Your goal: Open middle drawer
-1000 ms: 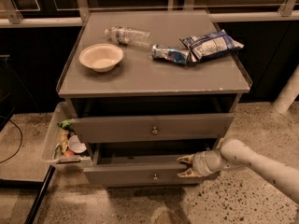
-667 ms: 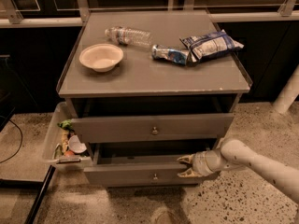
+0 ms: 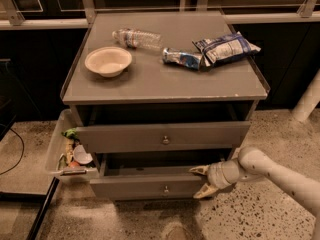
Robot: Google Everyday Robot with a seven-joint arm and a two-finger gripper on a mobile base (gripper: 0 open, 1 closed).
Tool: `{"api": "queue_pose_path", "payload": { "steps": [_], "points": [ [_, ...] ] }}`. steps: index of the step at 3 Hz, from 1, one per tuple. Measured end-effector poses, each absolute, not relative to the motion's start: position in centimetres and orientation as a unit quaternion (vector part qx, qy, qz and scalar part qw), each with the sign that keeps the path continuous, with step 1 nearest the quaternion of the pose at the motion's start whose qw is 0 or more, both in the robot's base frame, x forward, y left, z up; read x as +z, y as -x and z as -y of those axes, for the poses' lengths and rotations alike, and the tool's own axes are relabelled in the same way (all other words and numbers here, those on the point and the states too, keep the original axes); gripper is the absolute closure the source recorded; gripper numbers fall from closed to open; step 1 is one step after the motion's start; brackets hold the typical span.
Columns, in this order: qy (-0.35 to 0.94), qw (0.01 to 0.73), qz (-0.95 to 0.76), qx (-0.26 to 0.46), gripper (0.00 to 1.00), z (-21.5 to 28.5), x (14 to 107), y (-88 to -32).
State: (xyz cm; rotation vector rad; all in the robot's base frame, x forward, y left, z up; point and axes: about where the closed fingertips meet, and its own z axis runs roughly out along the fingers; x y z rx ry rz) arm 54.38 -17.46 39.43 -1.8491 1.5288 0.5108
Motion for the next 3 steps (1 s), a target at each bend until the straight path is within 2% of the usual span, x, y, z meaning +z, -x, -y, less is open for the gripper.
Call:
{"api": "queue_pose_path", "payload": {
  "steps": [3],
  "points": [
    [0.720, 0.337, -0.574, 0.197, 0.92, 19.0, 40.4, -47.1]
  ]
}}
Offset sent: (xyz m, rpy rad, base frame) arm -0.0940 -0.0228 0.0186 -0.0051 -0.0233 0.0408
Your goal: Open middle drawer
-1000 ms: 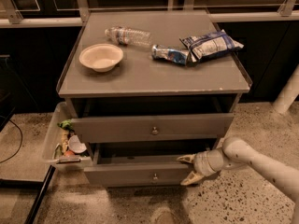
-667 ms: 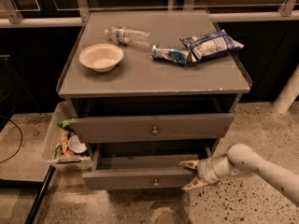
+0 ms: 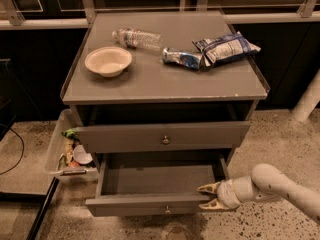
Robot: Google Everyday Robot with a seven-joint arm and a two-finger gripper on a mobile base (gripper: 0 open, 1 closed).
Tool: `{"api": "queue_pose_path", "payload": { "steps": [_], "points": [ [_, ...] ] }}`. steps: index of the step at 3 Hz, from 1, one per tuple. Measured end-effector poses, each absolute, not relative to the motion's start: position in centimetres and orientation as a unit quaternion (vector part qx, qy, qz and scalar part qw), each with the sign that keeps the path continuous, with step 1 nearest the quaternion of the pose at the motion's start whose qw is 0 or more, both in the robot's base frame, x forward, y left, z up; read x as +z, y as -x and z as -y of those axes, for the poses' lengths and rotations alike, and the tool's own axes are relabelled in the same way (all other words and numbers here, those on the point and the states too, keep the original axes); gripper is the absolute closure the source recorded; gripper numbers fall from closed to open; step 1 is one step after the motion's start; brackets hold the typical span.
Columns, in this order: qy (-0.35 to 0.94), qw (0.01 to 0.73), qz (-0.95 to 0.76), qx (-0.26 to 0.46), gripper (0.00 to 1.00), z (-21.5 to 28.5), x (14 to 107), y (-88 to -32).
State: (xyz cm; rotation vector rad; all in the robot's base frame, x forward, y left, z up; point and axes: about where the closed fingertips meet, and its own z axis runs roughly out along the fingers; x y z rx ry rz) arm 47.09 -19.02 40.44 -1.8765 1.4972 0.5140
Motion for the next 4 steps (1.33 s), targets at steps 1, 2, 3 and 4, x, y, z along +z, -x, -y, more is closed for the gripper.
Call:
{"api": "queue_pose_path", "payload": {
  "steps": [1, 2, 3, 4],
  "points": [
    [0.720, 0.337, -0.574, 0.197, 0.91, 19.0, 40.4, -47.1],
    [0.720, 0.337, -0.574, 0.197, 0.68, 19.0, 40.4, -47.1],
    [0.720, 0.337, -0.574, 0.197, 0.44, 19.0, 40.4, -47.1],
    [0.719, 0.326, -0.576, 0.213, 0.44, 18.7, 39.5, -45.8]
  ]
}}
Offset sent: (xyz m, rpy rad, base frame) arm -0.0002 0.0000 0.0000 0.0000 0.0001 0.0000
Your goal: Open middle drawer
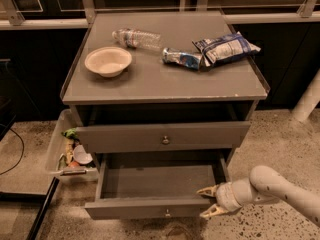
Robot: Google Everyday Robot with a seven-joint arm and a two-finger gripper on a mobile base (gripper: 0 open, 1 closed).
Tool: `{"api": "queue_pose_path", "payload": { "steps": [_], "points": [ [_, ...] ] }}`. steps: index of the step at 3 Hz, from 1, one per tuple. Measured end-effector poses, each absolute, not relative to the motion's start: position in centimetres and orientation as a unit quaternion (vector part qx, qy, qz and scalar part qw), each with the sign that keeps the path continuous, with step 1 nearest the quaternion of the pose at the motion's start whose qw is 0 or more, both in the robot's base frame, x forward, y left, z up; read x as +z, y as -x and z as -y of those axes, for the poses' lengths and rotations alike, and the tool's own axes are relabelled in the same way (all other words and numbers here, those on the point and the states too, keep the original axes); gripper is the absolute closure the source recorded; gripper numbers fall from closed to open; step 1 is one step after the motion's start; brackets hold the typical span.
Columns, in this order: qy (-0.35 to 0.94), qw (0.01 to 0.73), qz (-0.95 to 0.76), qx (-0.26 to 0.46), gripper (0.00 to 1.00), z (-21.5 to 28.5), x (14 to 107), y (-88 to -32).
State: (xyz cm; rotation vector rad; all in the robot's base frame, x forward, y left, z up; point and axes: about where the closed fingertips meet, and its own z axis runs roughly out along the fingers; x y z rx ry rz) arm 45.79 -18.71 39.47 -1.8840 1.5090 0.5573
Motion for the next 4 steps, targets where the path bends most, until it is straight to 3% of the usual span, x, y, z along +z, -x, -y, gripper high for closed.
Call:
{"api": "queue_pose_path", "payload": {
  "steps": [2, 3, 4],
  "points": [
    [0.722, 0.314, -0.575, 0.224, 0.91, 18.89, 39.20, -42.83],
    [0.722, 0.314, -0.575, 0.224, 0.96, 18.89, 39.21, -42.83],
    [0.722, 0.314, -0.575, 0.224, 0.72, 18.89, 39.21, -42.83]
  ]
}}
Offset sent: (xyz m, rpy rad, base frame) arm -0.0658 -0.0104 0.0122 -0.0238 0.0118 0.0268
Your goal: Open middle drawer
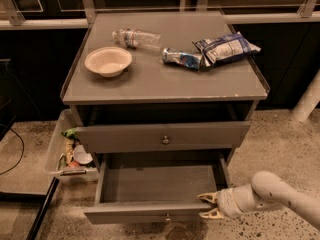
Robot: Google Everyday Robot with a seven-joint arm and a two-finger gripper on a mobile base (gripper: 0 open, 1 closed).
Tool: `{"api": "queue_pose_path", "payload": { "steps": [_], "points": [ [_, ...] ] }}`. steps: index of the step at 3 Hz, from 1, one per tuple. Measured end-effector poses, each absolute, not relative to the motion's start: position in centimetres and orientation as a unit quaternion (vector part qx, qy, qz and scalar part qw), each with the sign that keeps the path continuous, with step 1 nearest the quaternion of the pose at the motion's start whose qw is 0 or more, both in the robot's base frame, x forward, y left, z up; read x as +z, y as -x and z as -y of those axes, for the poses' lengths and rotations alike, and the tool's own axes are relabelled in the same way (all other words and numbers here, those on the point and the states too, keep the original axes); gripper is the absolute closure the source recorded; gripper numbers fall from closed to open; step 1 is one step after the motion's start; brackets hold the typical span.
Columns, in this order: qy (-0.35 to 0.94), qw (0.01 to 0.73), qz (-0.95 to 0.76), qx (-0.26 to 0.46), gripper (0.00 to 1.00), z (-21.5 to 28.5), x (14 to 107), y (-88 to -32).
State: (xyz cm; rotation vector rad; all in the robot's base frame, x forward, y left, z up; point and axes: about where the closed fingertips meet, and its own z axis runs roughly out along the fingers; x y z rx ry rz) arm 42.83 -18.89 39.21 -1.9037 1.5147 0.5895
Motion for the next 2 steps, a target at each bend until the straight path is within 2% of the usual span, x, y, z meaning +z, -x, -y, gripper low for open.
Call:
{"api": "queue_pose_path", "payload": {
  "steps": [2],
  "points": [
    [0.722, 0.314, -0.575, 0.224, 0.26, 18.88, 39.21, -42.82]
  ]
}}
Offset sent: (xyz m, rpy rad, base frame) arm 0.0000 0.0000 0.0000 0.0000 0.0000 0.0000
